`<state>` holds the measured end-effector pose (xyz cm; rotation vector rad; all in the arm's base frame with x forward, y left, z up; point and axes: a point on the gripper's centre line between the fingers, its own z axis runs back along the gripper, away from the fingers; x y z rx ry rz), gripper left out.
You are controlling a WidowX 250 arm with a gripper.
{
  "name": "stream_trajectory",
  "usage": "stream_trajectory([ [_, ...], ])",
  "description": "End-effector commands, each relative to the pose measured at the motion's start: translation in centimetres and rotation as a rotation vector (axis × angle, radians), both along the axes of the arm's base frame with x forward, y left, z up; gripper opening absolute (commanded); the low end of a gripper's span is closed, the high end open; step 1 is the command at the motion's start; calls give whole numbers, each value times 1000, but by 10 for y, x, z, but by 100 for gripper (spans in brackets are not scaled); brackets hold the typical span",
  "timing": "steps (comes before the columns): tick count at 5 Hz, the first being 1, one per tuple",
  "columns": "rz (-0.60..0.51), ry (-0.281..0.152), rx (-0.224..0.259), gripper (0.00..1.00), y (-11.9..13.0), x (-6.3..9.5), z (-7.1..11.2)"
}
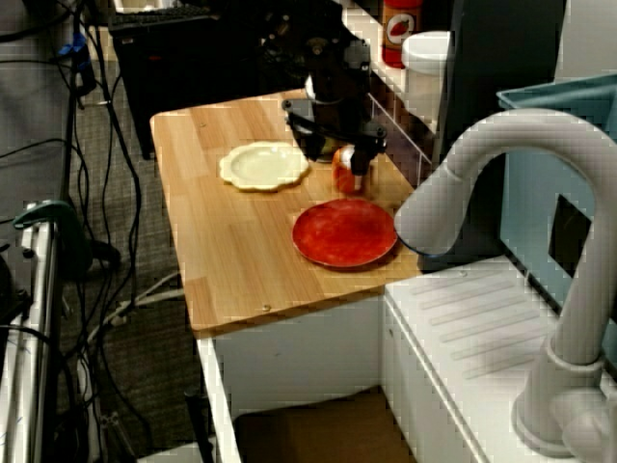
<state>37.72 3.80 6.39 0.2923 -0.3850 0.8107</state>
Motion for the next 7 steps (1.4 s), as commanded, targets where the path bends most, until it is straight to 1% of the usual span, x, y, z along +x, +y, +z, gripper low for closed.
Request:
stream_trajectory([
  [1, -4, -84, -4, 100, 6, 1, 39],
  [4, -4, -84, -4, 100, 6, 1, 39],
  [5, -10, -115, -3, 100, 4, -4, 31],
  [7, -19, -140, -9, 100, 3, -8, 31],
])
